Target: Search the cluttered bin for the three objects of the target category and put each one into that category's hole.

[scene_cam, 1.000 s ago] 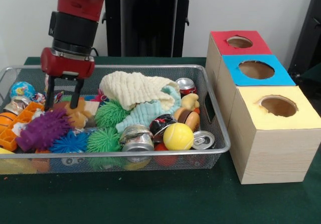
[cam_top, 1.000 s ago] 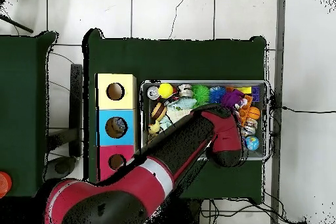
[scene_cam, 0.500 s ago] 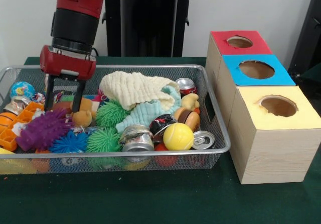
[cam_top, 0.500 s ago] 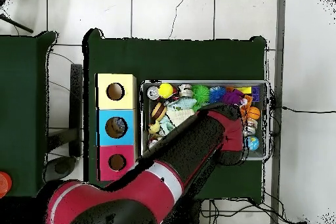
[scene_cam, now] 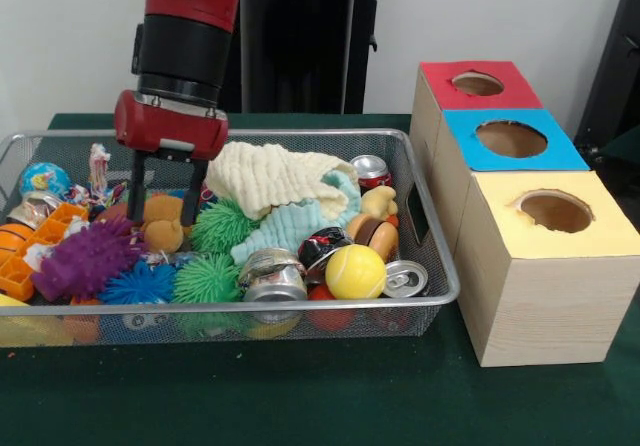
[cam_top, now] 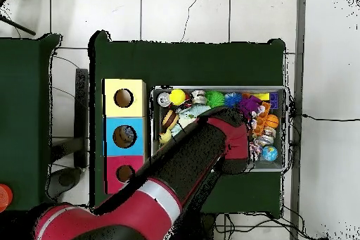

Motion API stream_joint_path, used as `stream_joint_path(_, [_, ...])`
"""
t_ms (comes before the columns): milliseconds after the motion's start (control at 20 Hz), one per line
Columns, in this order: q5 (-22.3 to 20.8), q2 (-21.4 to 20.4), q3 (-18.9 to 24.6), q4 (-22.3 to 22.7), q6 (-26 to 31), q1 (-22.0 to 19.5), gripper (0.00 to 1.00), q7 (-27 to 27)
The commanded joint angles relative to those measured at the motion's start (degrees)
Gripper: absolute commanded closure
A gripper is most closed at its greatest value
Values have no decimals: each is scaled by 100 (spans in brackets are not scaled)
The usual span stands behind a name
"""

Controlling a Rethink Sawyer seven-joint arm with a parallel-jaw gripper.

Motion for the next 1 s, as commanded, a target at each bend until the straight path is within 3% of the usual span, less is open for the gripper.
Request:
stream_joint_path(50, [509, -579, 1032, 459, -773, -217, 0, -440])
stream_joint_path(150, [539, -553, 1142, 339, -776, -301, 0, -544])
stream_joint_path(300, [437, -268, 1214, 97, -396, -340, 0, -262])
stream_joint_path(500, [759, -212, 1445, 124, -460, -628, 0, -749])
stream_joint_path(650, [422, 37, 1353, -7, -10, -526, 0, -211])
stream_joint_path(800, [565, 6, 1440, 32, -142, -644, 0, -460])
stream_joint_path(1000, [465, 82, 1456, -70, -104, -619, 0, -257])
